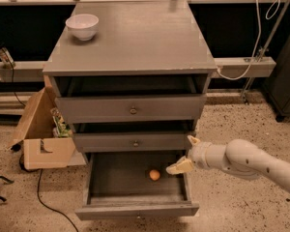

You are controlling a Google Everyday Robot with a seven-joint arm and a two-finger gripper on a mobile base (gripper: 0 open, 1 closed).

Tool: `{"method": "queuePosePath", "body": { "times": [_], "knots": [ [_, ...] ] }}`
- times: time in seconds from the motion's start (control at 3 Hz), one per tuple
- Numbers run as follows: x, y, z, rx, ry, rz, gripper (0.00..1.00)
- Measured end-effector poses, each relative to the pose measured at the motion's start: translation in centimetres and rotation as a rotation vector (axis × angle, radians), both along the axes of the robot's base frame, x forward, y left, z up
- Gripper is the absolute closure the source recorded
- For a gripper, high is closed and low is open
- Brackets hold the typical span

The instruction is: Pick orange from bottom drawer and place on counter

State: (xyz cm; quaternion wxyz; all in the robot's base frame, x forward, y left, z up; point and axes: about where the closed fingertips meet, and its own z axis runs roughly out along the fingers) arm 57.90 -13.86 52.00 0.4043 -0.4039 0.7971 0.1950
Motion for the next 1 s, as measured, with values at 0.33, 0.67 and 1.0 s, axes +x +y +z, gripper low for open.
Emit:
{"method": "queuePosePath", "body": {
  "times": [0.33,0.67,1.0],
  "knots": [
    [-0.1,0.1,0.1,-0.003,-0.001,0.001,0.00],
    [1.1,-2.5,-3.8,-0.064,0.031,0.009,0.00],
    [1.6,-5.4,-9.2,-0.130,0.038,0.049,0.00]
  ]
}}
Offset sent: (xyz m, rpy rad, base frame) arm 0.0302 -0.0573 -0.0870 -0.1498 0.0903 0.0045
